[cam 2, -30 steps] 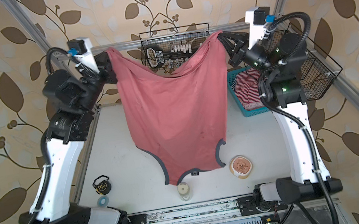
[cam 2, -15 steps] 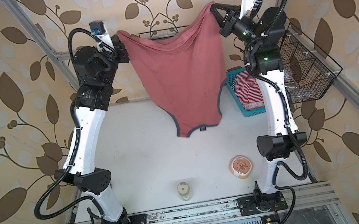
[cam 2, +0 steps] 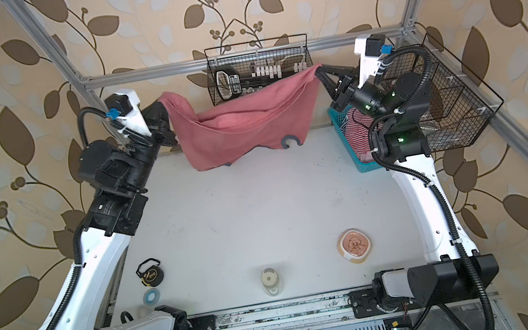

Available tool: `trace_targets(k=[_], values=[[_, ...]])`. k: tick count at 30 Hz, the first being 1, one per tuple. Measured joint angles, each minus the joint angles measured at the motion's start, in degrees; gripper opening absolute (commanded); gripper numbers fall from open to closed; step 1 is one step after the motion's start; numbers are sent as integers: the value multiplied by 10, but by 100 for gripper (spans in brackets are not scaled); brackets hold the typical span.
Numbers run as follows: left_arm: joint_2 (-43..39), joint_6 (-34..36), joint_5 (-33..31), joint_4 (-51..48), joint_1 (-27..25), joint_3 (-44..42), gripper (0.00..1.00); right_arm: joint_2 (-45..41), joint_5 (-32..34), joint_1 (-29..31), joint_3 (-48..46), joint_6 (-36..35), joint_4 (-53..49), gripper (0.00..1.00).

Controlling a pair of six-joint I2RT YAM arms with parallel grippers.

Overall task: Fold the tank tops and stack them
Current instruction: 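Hold the tank top up with both grippers and shake it to flatten, then lower the tank top onto the table with both grippers, dragging it toward the robot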

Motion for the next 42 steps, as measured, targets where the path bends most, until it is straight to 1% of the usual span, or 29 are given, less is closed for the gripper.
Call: trace_targets(k=[4,7,12,14,18,24,28,30,33,36,38,42], values=[[41,-7,-1,-19,0,-20,0,3,-1,4,-12,-17,-33,0],[51,-10,-1,-27,0,-19,0,-2,-2,5,-12,-24,-34,0],[48,-16,10,-49,0,38,0,-21,-2,5,4,-36,-59,0],[40,-24,21,-55,0,66,0,-38,-2,6,18,-43,-72,0],[2,-49,57,-59,0,113,0,-100,-3,7,49,-60,-90,0],[-60,-81,92,-44,0,166,0,-181,-4,7,118,-83,-90,0],[-73,-84,100,-36,0,188,0,-195,-4,8,161,-93,-90,0],[-72,-81,99,-34,0,198,0,-193,-4,8,167,-94,-96,0],[-59,-73,94,-34,0,198,0,-178,-3,8,162,-92,-111,0],[-28,-66,75,-32,0,190,0,-156,2,9,129,-86,-119,0],[0,-60,63,-30,0,179,0,-140,9,11,95,-83,-122,0],[84,-53,37,-19,0,149,0,-96,25,15,31,-81,-129,0]])
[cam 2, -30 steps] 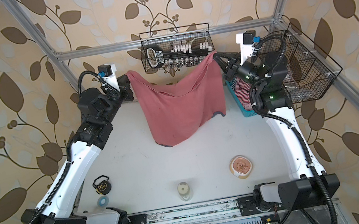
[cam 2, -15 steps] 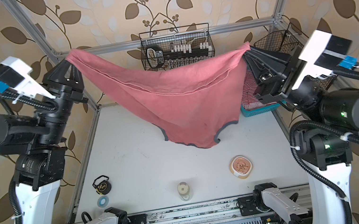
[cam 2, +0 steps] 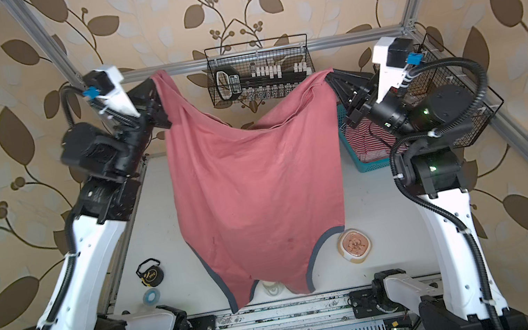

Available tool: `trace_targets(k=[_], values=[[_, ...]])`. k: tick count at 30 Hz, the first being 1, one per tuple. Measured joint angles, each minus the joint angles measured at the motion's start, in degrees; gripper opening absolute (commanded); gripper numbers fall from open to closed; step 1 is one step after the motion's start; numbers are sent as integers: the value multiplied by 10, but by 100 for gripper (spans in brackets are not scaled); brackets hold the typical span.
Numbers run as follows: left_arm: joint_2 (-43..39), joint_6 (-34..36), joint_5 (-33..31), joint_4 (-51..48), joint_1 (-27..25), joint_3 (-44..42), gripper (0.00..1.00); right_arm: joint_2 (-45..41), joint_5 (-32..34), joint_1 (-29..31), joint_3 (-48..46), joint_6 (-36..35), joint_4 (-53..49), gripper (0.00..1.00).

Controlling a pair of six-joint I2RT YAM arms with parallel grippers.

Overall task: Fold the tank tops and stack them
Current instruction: 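Lower the tank top onto the table with both grippers, dragging it toward the robot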

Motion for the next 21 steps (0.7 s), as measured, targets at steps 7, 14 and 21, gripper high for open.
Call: trace_targets(k=[7,14,21], values=[[144,10,-49,0,1,-52,0,96,33,16,-43,-12,-19,0],[214,-2,-74,40,20,-49,0,190,65,25,-43,-26,-21,0],[294,-41,-71,62,41,-29,0,267,97,36,-37,-42,-76,0]])
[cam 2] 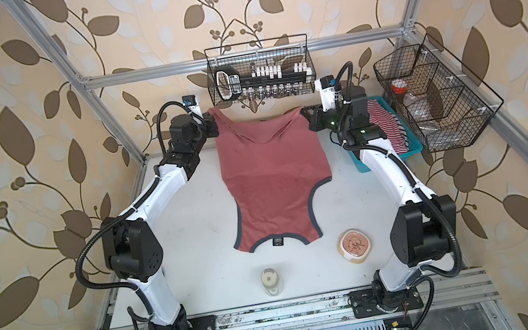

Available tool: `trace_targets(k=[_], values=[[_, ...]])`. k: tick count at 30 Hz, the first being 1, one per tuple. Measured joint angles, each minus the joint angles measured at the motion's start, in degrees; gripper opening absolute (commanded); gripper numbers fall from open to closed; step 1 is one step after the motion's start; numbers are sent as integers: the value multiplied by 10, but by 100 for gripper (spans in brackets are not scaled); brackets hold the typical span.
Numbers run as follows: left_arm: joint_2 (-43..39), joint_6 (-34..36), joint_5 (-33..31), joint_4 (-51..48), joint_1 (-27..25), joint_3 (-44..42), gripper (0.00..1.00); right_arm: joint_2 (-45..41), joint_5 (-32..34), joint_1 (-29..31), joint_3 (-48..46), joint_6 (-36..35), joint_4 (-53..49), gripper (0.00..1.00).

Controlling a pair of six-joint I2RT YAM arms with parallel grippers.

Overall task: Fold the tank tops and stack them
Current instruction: 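Lower the tank top onto the table with both grippers, dragging it toward the robot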

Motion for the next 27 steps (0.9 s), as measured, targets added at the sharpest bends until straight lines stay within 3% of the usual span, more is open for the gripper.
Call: trace_targets(k=[16,23,24,25,26,27], values=[[136,-61,4,4,3,71,0,155,29,3,62,46,-53,0],[282,-149,-14,-41,13,280,0,318,22,-14,188,162,-6,0],[302,-163,-17,-53,15,305,2,338,22,-18,200,180,-4,0],[320,-178,-19,-64,18,330,13,357,23,-21,215,197,-3,1],[335,-184,-21,-69,19,346,22,374,25,-25,230,211,-2,6],[350,-195,-22,-72,21,360,25,389,27,-28,246,224,-1,12]])
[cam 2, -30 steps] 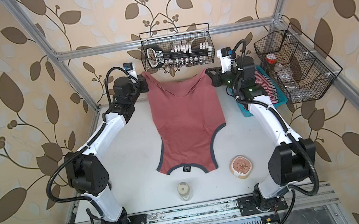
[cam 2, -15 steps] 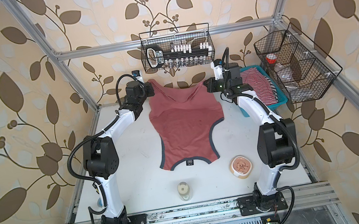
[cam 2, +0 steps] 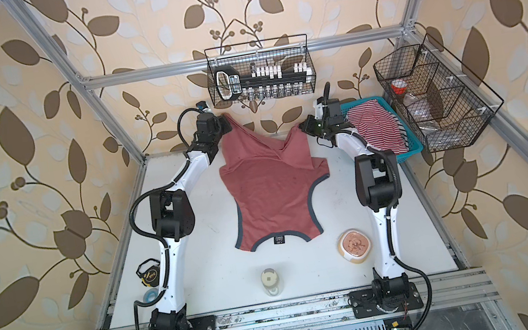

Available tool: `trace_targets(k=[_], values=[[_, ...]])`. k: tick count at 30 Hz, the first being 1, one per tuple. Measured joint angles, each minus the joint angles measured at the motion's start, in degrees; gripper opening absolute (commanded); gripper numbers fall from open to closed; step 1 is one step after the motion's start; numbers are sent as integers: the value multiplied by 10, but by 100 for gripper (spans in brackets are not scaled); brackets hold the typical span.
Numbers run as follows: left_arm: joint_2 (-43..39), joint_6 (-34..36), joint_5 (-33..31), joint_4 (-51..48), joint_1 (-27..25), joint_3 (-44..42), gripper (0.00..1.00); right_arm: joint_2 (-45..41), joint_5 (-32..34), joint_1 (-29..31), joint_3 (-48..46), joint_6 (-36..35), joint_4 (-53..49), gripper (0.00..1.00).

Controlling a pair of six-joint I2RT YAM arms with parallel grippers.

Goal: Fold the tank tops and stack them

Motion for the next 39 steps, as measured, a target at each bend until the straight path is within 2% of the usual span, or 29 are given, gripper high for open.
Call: trace_targets(k=[2,3,4,6,10,12,14,19,22,25,28,33,39], values=[[16,-23,-2,-2,2,6,36,22,5,-3,26,28,3,28],[22,-33,-4,-4,3,6,50,29,8,-4,37,39,7,35],[27,-43,-4,-4,5,6,55,32,8,-4,43,50,16,41],[33,-64,-3,-3,7,4,64,32,9,-4,46,70,39,44],[29,-90,4,40,12,-28,65,32,3,-5,46,105,96,48],[15,-92,8,54,12,-66,62,26,-3,-6,33,113,122,48],[-12,-89,16,54,13,-117,57,4,-11,-8,-9,112,139,43],[-137,-72,73,-21,12,-251,31,-91,-33,-10,-144,63,114,15],[-227,-61,107,-95,6,-299,18,-157,-31,-5,-198,0,48,5],[-291,-40,123,-176,-15,-312,10,-214,-14,14,-231,-73,-24,3],[-309,-10,127,-263,-61,-306,0,-242,7,55,-246,-146,-90,5],[-262,17,145,-390,-129,-311,0,-229,35,120,-282,-221,-163,9],[-231,18,157,-467,-130,-384,0,-197,64,129,-346,-250,-198,10]])
